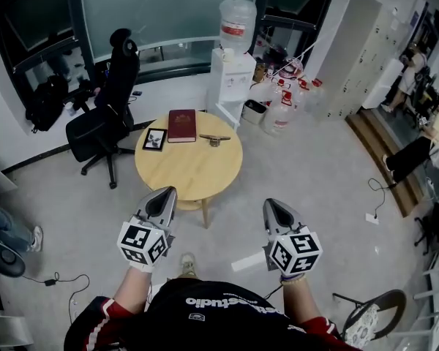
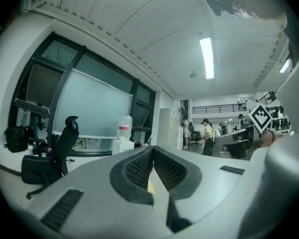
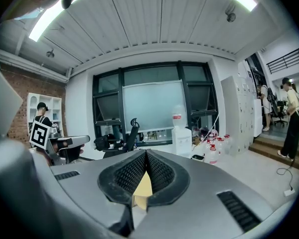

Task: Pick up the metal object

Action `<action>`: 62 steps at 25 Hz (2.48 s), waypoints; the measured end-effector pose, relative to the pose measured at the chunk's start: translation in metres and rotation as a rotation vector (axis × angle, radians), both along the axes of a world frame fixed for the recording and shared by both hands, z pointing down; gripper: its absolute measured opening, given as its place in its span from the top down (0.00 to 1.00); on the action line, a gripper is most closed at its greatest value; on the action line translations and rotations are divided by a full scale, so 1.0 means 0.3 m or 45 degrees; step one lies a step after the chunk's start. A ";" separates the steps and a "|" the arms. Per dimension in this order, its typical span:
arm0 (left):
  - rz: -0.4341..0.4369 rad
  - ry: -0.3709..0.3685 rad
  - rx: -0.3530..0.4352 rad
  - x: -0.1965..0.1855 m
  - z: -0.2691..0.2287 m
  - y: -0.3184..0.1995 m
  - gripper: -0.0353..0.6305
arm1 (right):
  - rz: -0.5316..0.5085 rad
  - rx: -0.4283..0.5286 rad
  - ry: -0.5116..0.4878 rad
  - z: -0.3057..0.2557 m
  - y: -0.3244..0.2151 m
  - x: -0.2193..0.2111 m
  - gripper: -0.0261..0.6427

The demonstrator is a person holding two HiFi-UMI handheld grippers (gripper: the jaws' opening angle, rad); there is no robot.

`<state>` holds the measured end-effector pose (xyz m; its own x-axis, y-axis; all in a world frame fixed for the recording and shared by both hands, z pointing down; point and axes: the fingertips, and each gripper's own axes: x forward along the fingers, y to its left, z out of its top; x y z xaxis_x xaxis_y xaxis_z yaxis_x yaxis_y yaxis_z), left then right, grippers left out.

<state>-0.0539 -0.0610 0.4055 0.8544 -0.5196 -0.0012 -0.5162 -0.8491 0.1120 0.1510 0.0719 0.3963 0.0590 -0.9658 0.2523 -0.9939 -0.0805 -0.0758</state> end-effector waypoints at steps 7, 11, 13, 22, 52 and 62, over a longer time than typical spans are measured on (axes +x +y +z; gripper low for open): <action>0.003 0.044 -0.029 0.016 -0.022 -0.200 0.92 | -0.007 -0.040 0.016 -0.001 -0.199 0.016 0.92; -0.003 0.056 -0.044 0.018 -0.025 -0.310 0.92 | 0.009 -0.045 0.016 -0.003 -0.303 0.041 0.92; 0.001 0.054 -0.045 0.020 -0.028 -0.366 0.92 | 0.009 -0.053 0.023 -0.003 -0.355 0.039 0.92; 0.029 0.069 -0.056 0.039 -0.039 -0.591 0.92 | 0.028 -0.069 0.043 -0.014 -0.560 0.039 0.92; 0.049 0.092 -0.061 0.000 0.024 -0.762 0.92 | 0.014 -0.016 0.089 0.007 -0.801 0.009 0.92; -0.025 0.084 -0.040 -0.025 -0.004 -0.844 0.92 | -0.001 0.082 0.081 -0.045 -0.874 0.028 0.92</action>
